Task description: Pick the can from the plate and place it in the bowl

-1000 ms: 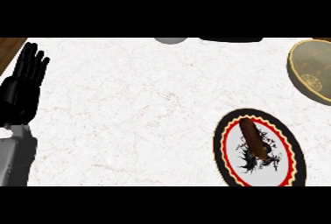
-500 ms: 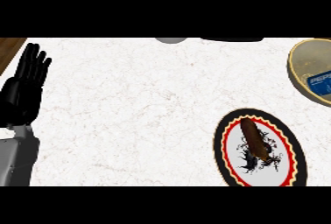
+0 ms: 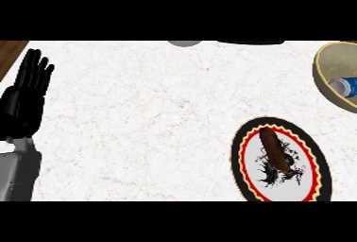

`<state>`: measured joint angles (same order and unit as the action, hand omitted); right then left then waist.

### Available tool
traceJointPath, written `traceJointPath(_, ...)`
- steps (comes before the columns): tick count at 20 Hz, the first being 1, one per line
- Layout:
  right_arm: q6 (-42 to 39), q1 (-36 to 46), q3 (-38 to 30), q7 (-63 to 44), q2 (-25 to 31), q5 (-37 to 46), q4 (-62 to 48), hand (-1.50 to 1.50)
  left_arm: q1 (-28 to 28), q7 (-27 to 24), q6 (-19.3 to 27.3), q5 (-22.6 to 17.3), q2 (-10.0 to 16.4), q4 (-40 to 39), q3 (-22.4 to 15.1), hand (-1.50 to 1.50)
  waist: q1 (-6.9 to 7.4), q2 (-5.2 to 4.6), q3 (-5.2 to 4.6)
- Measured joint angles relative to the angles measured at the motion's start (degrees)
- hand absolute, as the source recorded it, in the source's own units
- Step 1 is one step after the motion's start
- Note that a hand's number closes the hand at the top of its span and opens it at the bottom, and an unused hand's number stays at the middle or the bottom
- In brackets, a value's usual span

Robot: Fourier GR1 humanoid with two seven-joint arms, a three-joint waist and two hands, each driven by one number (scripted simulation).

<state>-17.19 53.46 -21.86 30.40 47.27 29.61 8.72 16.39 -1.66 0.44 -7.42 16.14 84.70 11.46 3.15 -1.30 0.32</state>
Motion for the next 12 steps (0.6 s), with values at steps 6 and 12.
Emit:
traceJointPath(6, 3.69, -0.28, -7.08, 0.11, 3.38, -6.31, -1.16, -1.5, 0.93, 0.82, 0.03, 0.01, 0.31, 0.2, 0.02, 0.0, -0.12, -0.22, 0.03)
traceJointPath(12, 1.72, -2.36, -12.27, -1.76, 9.76, -10.98, -3.09, -1.5, 1.36, 0.47, 0.04, -0.16, 0.38, -0.32, 0.45, 0.0, -0.24, -0.52, 0.15)
